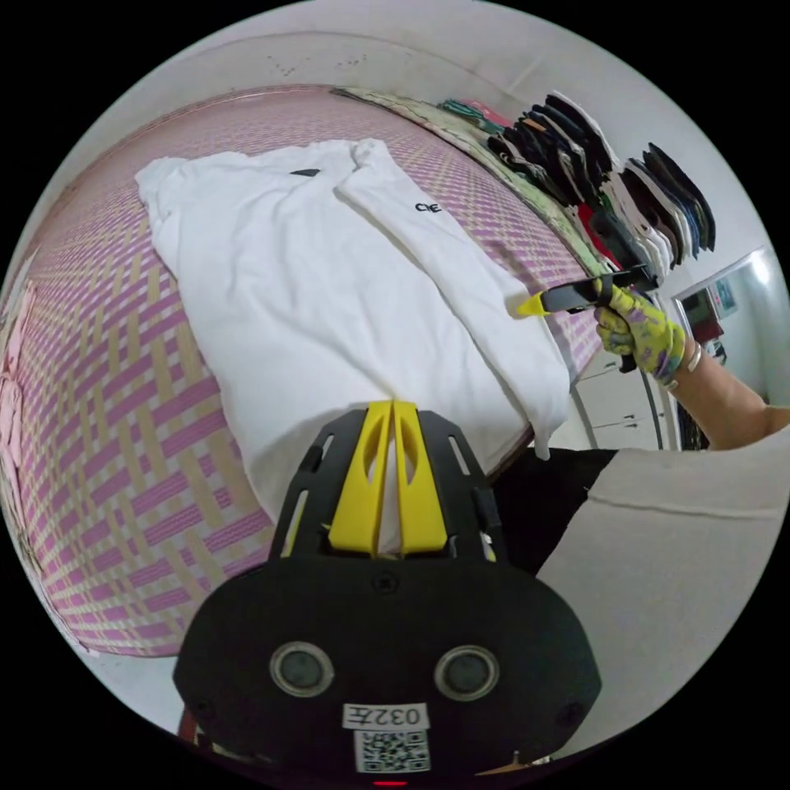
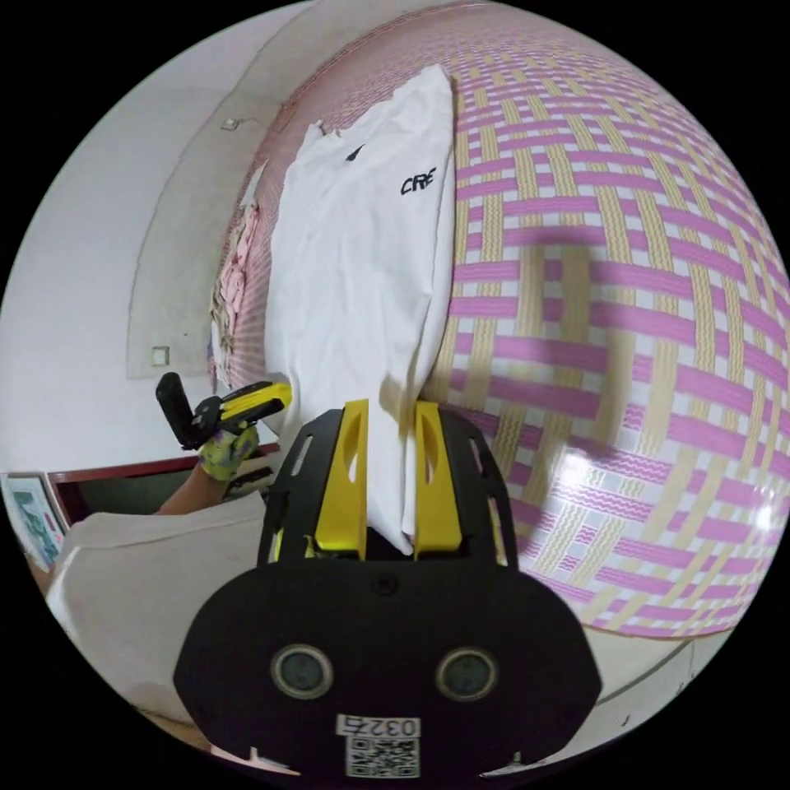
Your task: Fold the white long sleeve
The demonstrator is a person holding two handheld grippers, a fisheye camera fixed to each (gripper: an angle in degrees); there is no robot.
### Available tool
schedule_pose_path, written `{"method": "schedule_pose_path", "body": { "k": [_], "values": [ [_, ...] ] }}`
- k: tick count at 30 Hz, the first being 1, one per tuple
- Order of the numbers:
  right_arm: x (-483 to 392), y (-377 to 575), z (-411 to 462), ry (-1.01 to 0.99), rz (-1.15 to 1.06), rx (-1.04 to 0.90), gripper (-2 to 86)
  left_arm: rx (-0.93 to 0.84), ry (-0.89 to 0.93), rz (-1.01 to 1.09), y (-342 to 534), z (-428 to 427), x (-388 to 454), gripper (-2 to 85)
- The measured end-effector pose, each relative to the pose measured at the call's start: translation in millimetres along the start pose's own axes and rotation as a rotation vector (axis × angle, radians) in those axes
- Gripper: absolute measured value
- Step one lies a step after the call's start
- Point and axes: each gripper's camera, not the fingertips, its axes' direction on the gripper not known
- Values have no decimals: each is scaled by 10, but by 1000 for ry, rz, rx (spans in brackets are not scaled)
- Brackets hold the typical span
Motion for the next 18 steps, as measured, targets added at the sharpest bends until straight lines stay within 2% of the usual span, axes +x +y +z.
{"method": "schedule_pose_path", "body": {
  "k": [3, 6, 9, 18],
  "values": [
    [163, 75, -20, -100, 42, 4, 91, 16, 18, 41, -47, 49, 19, -10],
    [292, 186, -3, -158, 63, -10, 83, 1, 134, -17, -131, 59, -93, -9],
    [378, 283, 51, -187, 50, -33, 57, 113, 197, -105, -326, -78, -236, -9],
    [465, 313, 152, -211, -52, -85, 20, 105, 150, -316, -2214, 330, -533, -9]
  ]
}}
